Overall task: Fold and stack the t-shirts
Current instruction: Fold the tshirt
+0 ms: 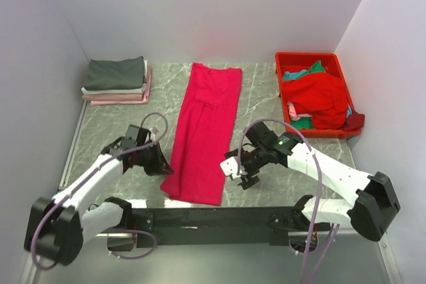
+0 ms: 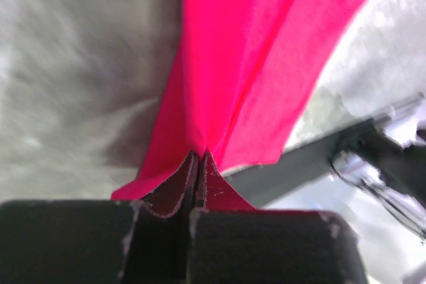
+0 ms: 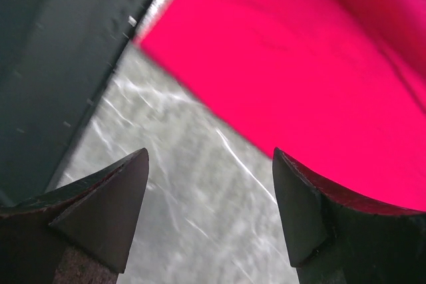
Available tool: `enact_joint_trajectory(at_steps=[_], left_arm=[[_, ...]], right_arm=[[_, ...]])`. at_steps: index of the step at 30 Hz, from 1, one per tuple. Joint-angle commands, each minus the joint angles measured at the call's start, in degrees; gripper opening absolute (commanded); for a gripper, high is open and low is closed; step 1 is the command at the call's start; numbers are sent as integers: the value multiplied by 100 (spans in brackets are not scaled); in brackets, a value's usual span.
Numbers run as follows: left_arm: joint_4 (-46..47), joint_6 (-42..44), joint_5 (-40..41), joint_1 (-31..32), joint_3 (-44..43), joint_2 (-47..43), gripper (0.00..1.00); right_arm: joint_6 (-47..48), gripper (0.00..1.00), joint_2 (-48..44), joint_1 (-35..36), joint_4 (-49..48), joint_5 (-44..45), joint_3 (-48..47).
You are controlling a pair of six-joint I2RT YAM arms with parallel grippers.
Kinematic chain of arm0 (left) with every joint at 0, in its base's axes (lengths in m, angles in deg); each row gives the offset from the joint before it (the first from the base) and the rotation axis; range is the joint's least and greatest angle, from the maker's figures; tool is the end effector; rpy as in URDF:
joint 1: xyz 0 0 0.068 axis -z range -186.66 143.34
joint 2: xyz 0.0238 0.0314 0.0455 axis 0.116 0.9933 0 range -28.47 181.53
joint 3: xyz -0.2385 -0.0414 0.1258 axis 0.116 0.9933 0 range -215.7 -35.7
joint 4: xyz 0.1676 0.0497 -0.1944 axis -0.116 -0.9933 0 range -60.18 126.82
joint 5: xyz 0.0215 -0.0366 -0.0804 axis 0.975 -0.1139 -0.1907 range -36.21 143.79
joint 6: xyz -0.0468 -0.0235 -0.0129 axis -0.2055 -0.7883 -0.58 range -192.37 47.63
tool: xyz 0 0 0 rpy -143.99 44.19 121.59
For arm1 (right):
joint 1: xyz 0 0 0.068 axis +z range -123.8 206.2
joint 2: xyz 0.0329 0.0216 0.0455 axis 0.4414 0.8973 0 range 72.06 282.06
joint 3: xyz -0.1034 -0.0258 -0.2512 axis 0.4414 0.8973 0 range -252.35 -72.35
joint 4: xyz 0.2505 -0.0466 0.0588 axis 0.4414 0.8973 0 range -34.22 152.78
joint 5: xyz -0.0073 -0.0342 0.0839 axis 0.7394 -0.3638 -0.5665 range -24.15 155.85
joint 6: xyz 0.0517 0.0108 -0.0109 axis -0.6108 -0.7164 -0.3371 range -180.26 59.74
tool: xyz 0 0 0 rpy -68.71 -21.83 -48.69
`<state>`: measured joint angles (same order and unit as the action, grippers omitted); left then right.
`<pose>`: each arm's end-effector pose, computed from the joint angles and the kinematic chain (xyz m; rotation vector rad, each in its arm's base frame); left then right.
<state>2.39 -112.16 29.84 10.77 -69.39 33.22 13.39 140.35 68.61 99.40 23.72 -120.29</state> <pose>0.1755 -0.0702 0.1893 -0.3993 2.7704 -0.8486 0.1442 0.1640 0.2397 -2.1648 1.0972 0.7464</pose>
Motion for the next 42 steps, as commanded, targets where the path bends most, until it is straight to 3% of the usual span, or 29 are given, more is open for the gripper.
enact_joint_trajectory(at_steps=[1, 9, 14, 16, 17, 18, 22, 24, 25, 26, 27, 29, 31, 32, 33, 35, 37, 38, 42], left_arm=[[226, -863, -540, 295, 319, -612, 1], [869, -1804, -630, 1481, 768, -922, 2], [-377, -1665, 696, 1649, 84, -1396, 18], [-817, -1567, 1353, 1658, -328, -1668, 31], [-1158, -1454, 1514, 1658, -470, -1747, 42], [-1258, -1383, 1629, 1658, -602, -1896, 45], [-1136, -558, 1972, 1658, -1497, -2064, 52], [-604, 179, 2183, 1658, -1736, -2108, 56], [-399, 487, 2270, 1658, -1842, -2143, 62], [-110, 1012, 2376, 1658, -1834, -2179, 87], [397, 1139, 3021, 1650, -1790, -2248, 99], [1032, 1271, 3901, 1623, -1545, -2249, 99], [1921, 1674, 3812, 1440, -1534, -1768, 99], [2036, 1694, 3418, 943, -1666, -1426, 94], [2098, 1676, 2170, 590, -1832, -579, 87], [2257, 1484, 976, -418, -2421, 409, 64], [2510, 1404, -28, -931, -2966, 1816, 64], [2642, 1395, -275, -1048, -3124, 2594, 65], [2794, 1421, -839, -1268, -4152, 4336, 58]], right_arm=[[360, 81, -298, -128, -125, 512, 109], [642, 81, -326, -260, 410, 66, 180], [563, 82, -141, -85, 499, -94, 276], [502, 82, -114, 47, 464, -59, 355], [475, 82, -114, 74, 411, -41, 373], [397, 82, -106, 83, 376, -32, 382], [317, 81, -18, 144, 314, -50, 347], [20, 81, 113, 162, 139, -32, 295], [-304, 80, 175, 136, -44, -6, 190], [-733, 80, 237, 23, -673, 125, 119], [-1564, 78, 437, -388, -975, 100, 14], [-2202, 75, 780, -1100, -1424, -285, -573], [-3222, 66, 1395, -1980, -1549, -752, -1320], [-3503, 63, 1580, -2165, -1653, -831, -1532], [-4115, 61, 1878, -2315, -1742, -867, -1699], [-4664, 60, 2108, -2588, -2004, -806, -2034], [-5148, 61, 2320, -2650, -2093, -692, -2227], [-5385, 61, 2451, -2659, -2094, -622, -2298], [-5510, 61, 2733, -2764, -1857, -533, -2684]])
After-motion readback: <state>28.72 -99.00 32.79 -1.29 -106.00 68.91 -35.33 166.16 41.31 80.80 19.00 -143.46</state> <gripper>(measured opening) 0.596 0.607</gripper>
